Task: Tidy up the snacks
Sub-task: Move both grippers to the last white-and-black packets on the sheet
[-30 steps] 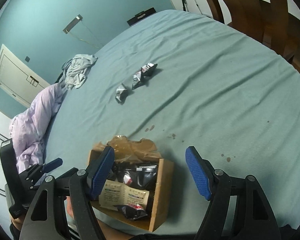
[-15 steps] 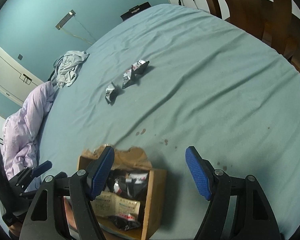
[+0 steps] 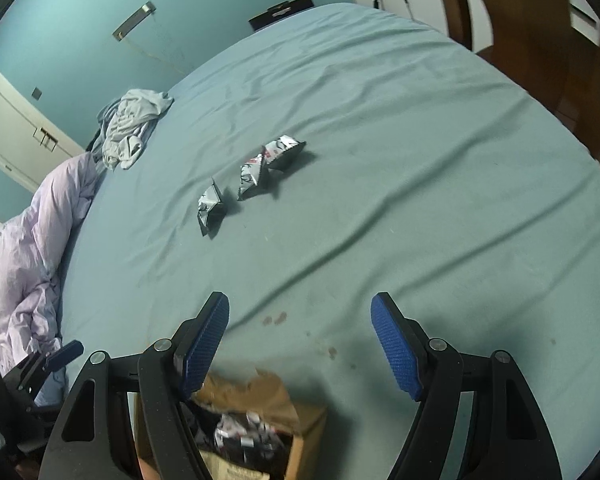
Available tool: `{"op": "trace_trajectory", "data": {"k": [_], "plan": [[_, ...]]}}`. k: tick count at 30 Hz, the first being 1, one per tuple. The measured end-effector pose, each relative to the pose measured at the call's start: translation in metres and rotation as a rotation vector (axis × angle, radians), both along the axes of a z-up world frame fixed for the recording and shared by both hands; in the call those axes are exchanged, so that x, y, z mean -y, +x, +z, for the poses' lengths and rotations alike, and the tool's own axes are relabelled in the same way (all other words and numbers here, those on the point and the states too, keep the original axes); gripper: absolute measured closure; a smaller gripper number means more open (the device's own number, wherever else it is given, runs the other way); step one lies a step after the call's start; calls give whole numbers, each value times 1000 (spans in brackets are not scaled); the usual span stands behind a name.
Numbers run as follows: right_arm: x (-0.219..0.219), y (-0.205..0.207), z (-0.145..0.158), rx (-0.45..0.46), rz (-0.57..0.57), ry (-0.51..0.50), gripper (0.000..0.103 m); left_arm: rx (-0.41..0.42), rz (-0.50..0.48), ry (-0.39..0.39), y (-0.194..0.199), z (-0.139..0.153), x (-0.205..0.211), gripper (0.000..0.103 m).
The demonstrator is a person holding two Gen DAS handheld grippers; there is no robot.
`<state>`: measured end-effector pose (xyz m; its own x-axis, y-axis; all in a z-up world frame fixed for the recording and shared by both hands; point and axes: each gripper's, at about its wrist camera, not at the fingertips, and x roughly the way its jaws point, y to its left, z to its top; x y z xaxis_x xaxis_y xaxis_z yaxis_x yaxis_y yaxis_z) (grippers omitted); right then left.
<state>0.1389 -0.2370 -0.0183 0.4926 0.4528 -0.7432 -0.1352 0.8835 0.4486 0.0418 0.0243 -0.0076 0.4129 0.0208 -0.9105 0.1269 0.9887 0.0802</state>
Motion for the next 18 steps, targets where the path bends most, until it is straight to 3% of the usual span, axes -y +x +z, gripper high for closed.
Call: {"op": "trace_trajectory", "data": {"k": [8,18], "plan": [[-34,50,-12,45,69,-95,30,-22,-20,-12,9,-7,6,33],[-73,122,-39,0,142,9,30,-48,28,-50,26,-17,-6,33]]}}
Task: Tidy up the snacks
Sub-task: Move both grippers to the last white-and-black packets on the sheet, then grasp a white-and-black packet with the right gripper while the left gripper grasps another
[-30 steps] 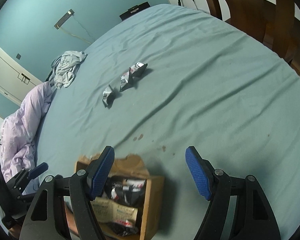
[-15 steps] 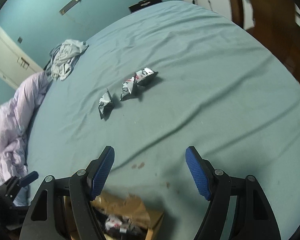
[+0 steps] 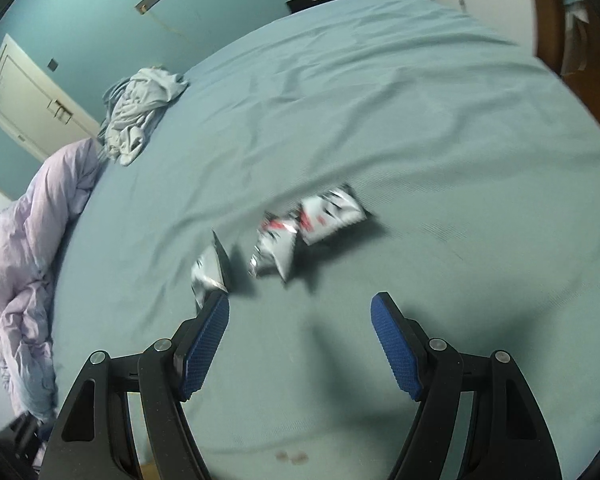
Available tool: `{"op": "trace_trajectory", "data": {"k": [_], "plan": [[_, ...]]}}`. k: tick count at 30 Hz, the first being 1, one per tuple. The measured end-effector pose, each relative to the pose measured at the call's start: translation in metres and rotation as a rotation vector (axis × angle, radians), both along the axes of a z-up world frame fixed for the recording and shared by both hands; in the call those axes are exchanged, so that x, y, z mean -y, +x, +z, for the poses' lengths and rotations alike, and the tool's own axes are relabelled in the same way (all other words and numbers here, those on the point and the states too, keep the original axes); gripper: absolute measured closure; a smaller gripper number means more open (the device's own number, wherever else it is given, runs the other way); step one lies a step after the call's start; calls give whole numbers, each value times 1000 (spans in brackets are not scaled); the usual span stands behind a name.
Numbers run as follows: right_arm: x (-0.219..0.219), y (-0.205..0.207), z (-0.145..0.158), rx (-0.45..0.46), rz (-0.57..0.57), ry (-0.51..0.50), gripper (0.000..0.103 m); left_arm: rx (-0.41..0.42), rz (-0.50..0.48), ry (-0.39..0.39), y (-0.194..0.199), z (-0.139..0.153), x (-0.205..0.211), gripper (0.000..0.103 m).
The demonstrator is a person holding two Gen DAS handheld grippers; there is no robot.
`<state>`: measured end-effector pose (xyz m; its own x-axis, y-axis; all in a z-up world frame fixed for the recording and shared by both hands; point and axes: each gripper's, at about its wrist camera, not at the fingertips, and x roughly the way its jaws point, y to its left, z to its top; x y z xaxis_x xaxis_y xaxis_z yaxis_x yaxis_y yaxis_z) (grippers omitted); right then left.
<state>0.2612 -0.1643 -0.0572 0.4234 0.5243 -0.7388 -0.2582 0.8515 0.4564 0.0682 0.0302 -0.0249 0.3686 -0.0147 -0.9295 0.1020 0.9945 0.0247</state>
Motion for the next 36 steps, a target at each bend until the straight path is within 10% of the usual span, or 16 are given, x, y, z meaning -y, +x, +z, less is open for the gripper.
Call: {"op": "trace_trajectory", "data": {"k": [7,9,10,19,32,36], "plan": [[-31,39,-35,-43,4,-24,30,12,7,-4,14,-7,-4,33],[-37,36,-30,12,-1,-54,46,29,-1,8,20,-8,-6,33],[-39,34,-30,17,19,-57,76,36,-4,9,25,-9,-6,33],[8,-29,2,-7,-27,164,77,107,-91,8,92,-22,-1,33],[133,-236,18,17,-211,180,76,90,-82,-127,178,-78,25,32],[146,-265,28,58,-236,310,76,82,-73,-150,183,-85,25,64]]}}
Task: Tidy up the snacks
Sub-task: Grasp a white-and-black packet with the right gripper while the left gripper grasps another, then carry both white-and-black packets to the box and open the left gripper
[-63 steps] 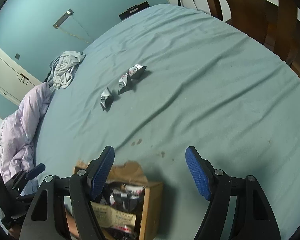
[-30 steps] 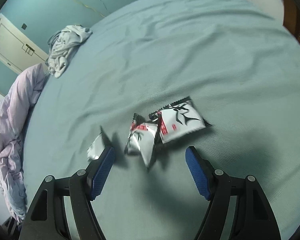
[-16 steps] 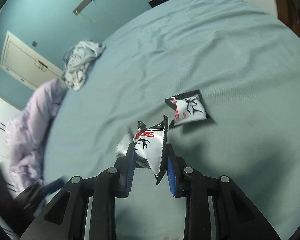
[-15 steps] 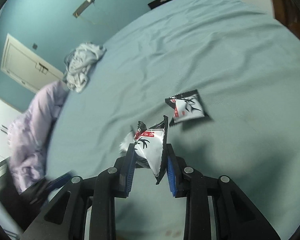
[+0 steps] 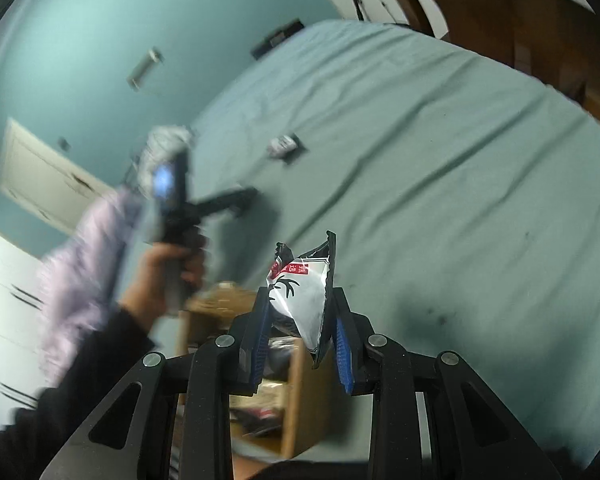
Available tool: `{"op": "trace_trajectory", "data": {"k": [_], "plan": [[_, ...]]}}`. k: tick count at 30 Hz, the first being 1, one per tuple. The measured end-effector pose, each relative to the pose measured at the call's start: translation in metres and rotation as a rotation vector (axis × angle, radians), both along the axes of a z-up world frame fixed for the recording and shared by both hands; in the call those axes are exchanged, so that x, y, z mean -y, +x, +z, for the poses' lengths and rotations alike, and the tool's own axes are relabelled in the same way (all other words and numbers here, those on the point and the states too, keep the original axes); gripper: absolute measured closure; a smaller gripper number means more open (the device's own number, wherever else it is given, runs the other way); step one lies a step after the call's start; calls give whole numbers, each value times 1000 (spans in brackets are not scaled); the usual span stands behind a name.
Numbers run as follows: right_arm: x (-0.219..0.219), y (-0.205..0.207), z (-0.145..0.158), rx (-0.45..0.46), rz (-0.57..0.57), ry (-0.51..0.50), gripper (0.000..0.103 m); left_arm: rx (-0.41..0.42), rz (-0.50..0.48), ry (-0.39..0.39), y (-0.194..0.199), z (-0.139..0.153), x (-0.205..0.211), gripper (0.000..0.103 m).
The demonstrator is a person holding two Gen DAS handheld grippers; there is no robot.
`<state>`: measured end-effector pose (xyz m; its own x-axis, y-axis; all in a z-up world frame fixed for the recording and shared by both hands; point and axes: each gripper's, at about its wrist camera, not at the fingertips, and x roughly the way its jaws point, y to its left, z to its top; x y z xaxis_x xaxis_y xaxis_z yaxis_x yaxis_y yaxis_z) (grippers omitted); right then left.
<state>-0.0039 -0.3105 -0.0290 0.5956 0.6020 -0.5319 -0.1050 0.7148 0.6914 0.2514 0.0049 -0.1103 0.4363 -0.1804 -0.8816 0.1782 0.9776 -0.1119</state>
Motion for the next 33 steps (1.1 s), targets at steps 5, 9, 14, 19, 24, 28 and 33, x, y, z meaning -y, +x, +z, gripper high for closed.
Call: {"op": "trace_trajectory", "data": {"k": [5,9,14,19,24,28,33], "plan": [[-12,24,-8,-50,-24,-50,76,33,-54,24,-27,28,-1,75],[-18,30,-13,-102,0,-73,76,53,-92,100,-68,55,-3,76],[-34,31,2,-86,41,-152,76,129,-143,140,-122,105,-4,76],[-44,15,20,-2,42,-231,76,163,-196,48,-180,145,-5,76],[-52,3,21,39,64,-266,76,80,-324,9,-231,137,8,76],[-55,0,18,41,75,-285,76,-19,-345,15,-251,120,23,76],[-60,5,17,35,82,-314,76,-91,-349,63,-263,97,40,76]]}}
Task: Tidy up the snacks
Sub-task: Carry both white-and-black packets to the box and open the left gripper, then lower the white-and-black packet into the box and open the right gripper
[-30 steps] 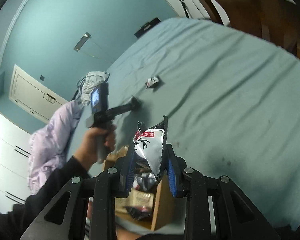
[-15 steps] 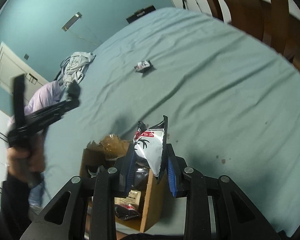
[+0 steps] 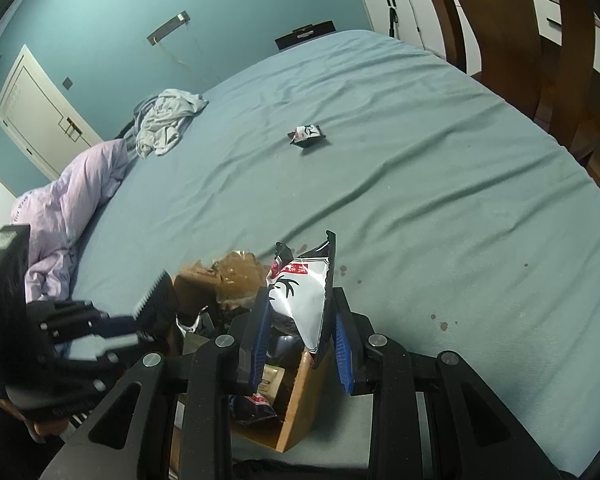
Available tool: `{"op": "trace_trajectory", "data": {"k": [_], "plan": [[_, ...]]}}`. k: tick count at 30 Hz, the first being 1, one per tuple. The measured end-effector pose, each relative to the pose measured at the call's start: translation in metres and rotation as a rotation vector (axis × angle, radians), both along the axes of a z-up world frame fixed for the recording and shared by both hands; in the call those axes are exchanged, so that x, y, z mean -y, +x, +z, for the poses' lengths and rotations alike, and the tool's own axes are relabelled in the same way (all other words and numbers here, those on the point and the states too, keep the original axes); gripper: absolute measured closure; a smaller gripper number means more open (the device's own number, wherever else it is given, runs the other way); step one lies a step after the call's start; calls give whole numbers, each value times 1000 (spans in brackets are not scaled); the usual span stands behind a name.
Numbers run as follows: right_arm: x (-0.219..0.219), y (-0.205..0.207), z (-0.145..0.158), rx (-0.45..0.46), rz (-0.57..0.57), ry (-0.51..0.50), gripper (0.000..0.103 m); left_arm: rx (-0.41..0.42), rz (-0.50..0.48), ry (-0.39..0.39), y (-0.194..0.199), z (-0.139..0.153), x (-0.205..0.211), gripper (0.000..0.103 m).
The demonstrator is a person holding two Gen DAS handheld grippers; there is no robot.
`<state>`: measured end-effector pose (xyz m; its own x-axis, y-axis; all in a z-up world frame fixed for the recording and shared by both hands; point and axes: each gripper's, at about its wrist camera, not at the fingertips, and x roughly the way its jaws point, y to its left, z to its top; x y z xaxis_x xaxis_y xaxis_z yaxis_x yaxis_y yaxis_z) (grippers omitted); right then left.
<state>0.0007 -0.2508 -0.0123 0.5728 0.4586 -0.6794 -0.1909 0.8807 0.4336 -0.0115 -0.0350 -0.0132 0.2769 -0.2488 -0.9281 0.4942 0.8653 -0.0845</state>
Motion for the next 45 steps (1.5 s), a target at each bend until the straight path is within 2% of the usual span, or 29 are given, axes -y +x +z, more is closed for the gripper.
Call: {"op": "trace_trajectory", "data": {"k": [5,8,9,10,12,16,19,22,30,33,35,37,39,41,42,45], "plan": [[-4,3,3,2,11,-9,76,-26,8,35,1,-15,1,75],[-7,4,1,1,23,-20,76,-49,25,4,5,-18,-4,74],[-8,4,1,0,27,-22,76,-56,33,-13,7,-18,-6,65],[-9,5,1,-1,32,-24,76,-58,41,-28,8,-16,-7,46],[-11,5,0,-3,38,-29,76,-36,61,-49,10,-12,-11,23],[-14,7,1,-9,55,-34,76,28,122,-44,16,-2,-19,23],[-17,5,3,9,74,-42,76,107,184,50,18,-1,-25,23],[-25,2,2,23,117,-61,76,152,208,110,18,0,-28,23],[-72,-3,-8,14,311,-225,76,150,216,140,24,-7,-29,23],[-81,-7,-5,33,380,-213,75,139,216,144,22,-6,-30,23],[-80,-7,-3,42,391,-190,74,137,218,145,23,-7,-31,23],[-74,-3,-5,15,378,-138,73,135,220,145,23,-8,-31,23],[-64,2,-8,-16,368,-63,69,131,223,142,23,-8,-31,23],[-55,4,-6,-7,354,-23,65,130,223,141,23,-8,-31,23],[-53,2,-3,19,342,-24,63,130,221,141,22,-7,-31,23],[-50,-5,1,90,278,-94,45,130,213,146,21,-8,-29,23]]}}
